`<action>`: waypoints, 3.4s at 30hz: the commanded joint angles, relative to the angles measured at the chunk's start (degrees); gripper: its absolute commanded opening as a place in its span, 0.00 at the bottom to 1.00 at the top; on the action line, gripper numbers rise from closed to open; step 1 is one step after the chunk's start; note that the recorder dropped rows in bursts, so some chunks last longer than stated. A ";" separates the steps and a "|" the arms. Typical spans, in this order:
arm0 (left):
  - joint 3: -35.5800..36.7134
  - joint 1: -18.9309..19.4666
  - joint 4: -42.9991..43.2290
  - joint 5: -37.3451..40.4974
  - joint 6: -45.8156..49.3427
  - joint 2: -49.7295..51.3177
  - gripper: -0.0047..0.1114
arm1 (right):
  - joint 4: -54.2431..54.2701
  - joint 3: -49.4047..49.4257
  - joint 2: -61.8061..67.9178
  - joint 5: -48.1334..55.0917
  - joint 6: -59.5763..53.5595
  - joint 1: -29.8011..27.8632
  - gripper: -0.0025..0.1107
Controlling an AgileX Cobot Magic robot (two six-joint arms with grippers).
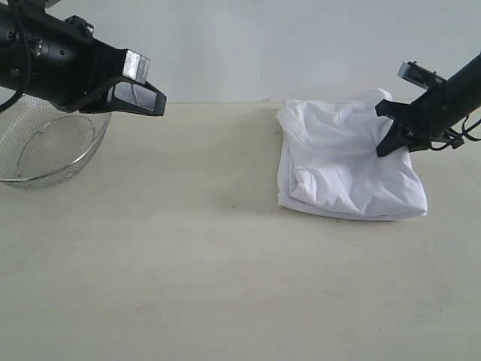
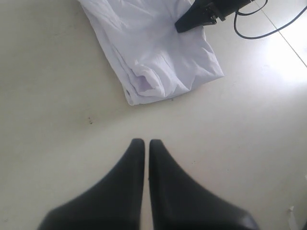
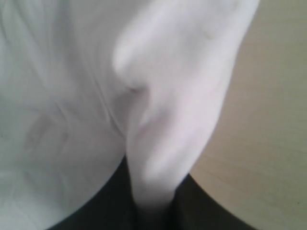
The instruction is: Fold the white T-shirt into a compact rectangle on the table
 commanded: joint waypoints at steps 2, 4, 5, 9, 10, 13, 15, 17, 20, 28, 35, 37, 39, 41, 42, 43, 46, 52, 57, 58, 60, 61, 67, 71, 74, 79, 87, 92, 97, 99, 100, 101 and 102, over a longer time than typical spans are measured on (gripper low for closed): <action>0.24 0.07 0.34 0.18 -0.40 -0.52 0.08 | -2.24 -0.39 -0.24 -1.26 0.24 -0.48 0.02; 0.24 0.07 0.34 0.18 -0.40 -0.52 0.08 | -2.94 -0.39 -0.24 -1.68 0.24 -0.48 0.02; 0.24 0.07 0.34 0.18 -0.40 -0.52 0.08 | -3.10 -0.39 -0.24 -1.67 0.24 -0.48 0.02; 0.24 0.07 0.34 0.18 -0.40 -0.52 0.08 | -3.23 -0.39 -0.24 -1.80 0.24 -1.20 0.02; 0.24 0.07 0.34 0.18 -0.40 -0.52 0.08 | -3.23 -0.48 -0.24 -1.80 0.24 -1.46 0.02; 0.24 0.07 0.34 0.18 -0.40 -0.52 0.08 | -3.70 -0.85 -0.24 -1.33 0.24 -2.36 0.02; 0.24 0.07 0.34 0.18 -0.40 -0.52 0.08 | -3.70 -0.99 -0.24 -0.77 0.24 -2.63 0.02; 0.24 0.07 0.34 0.18 -0.40 -0.52 0.08 | -3.70 -0.99 -0.24 -0.15 0.24 -2.67 0.02; 0.24 0.07 0.34 0.18 -0.40 -0.52 0.08 | -3.53 -0.99 -0.24 -0.14 0.08 -2.56 0.02; 0.24 0.07 0.34 0.18 -0.40 -0.52 0.08 | -3.12 -0.99 -0.24 -0.49 -0.14 -2.56 0.02; 0.24 0.07 0.34 0.18 -0.40 -0.52 0.08 | -3.12 -0.99 -0.24 -1.11 -0.14 -2.56 0.02; 0.24 0.07 0.34 0.18 -0.40 -0.52 0.08 | -3.12 -0.99 -0.24 -1.23 -0.14 -2.56 0.02; 0.24 0.07 0.34 0.18 -0.40 -0.52 0.08 | -3.12 -0.99 -0.24 -1.50 -0.14 -2.56 0.02; 0.24 0.07 0.34 0.18 -0.40 -0.52 0.08 | -3.12 -0.99 -0.24 -1.74 -0.72 -2.56 0.02; 0.24 0.07 0.34 0.18 -0.40 -0.52 0.08 | -3.12 -0.99 -0.24 -1.92 -0.97 -2.56 0.02; 0.24 0.07 0.34 0.18 -0.40 -0.52 0.08 | -3.12 -0.99 -0.24 -2.02 -1.06 -2.56 0.02; 0.24 0.07 0.34 0.18 -0.40 -0.52 0.08 | -3.12 -0.99 -0.24 -2.20 -1.45 -2.56 0.09; 0.24 0.07 0.34 0.18 -0.40 -0.52 0.08 | -3.23 -0.99 -0.24 -2.31 -2.91 -2.56 0.32; 0.24 0.07 0.34 0.18 -0.40 -0.52 0.08 | -3.36 -0.99 -0.24 -3.36 -2.81 -2.56 0.33; 0.24 0.07 0.34 0.18 -0.40 -0.52 0.08 | -3.36 -0.99 -0.24 -3.64 -2.81 -2.56 0.33; 0.24 0.07 0.34 0.18 -0.40 -0.52 0.08 | -3.36 -0.99 -0.24 -3.64 -2.81 -2.56 0.33; 0.24 0.07 0.34 0.18 -0.40 -0.52 0.08 | -3.50 -0.99 -0.24 -3.64 -2.81 -2.56 0.33; 0.24 0.07 0.48 0.18 -0.40 -0.52 0.08 | -5.24 -0.99 -0.66 -3.92 -0.80 -2.56 0.43; 0.24 0.07 0.48 0.18 -0.40 -0.52 0.08 | -6.62 -1.12 -1.16 -3.11 0.73 -2.56 0.58; 0.24 0.07 0.48 0.18 -0.40 -0.52 0.08 | -7.94 -1.12 -1.16 -2.23 2.39 -2.56 0.58; 0.24 0.07 0.48 0.18 -0.40 -0.52 0.08 | -7.94 -1.12 -2.17 -1.73 4.91 -2.56 0.58; 0.24 0.07 0.60 0.18 -0.40 -0.52 0.08 | -9.51 -1.12 -7.28 -0.90 6.83 -2.56 0.58; 0.24 0.07 0.59 0.40 -0.40 -0.52 0.08 | -9.69 -0.61 -10.35 6.28 9.43 -2.56 0.56; 0.24 0.07 0.59 0.52 -0.40 -0.52 0.08 | 0.43 5.45 -13.16 7.76 6.85 -2.45 0.12; 0.24 0.07 0.59 0.65 -0.40 -0.52 0.08 | 0.31 8.60 -12.47 4.03 7.67 -2.09 0.02; 0.24 0.07 0.59 0.65 -0.40 -0.52 0.08 | -1.23 10.56 -11.45 0.32 7.55 -1.95 0.02; 0.24 0.07 0.59 0.83 -0.40 -0.52 0.08 | -2.08 11.56 -10.71 -1.69 7.67 -1.95 0.02; 0.24 0.07 0.59 1.26 -0.40 -0.52 0.08 | -2.87 12.21 -9.36 -3.10 7.81 -1.95 0.02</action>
